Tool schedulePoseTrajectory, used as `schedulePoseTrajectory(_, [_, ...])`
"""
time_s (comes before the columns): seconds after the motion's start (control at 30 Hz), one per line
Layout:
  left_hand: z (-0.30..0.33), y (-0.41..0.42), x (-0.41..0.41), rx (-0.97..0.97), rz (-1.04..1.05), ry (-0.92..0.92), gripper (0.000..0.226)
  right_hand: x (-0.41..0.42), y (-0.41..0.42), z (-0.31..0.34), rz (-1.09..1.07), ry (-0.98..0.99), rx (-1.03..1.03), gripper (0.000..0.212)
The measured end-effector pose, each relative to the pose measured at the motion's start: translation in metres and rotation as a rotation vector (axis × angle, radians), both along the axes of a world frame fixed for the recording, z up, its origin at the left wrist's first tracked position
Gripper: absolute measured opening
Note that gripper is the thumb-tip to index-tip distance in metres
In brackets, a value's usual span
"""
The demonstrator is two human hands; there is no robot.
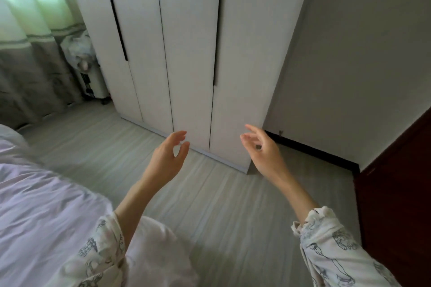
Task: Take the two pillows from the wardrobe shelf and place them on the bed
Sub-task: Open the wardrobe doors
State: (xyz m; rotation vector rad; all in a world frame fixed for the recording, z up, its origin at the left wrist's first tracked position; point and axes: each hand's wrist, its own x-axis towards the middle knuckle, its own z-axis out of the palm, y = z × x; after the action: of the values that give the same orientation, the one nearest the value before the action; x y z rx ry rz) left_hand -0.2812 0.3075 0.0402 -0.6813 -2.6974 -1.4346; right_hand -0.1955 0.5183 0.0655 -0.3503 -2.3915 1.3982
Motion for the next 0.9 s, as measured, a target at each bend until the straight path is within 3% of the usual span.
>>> schedulePoseTrajectory(0.47, [-0.005, 0.027, -0.225, 0.014, 0.277, 0.004, 0.038, -0.284, 0.045, -0.002, 0.265, 0.001, -0.021, 0.039])
schedulePoseTrajectory(0.9, [0.003, -0.015, -0.452, 0.054, 0.454, 0.03, 0.034, -0.553, -0.003, 0.012, 0.486, 0.01, 0.005, 0.041])
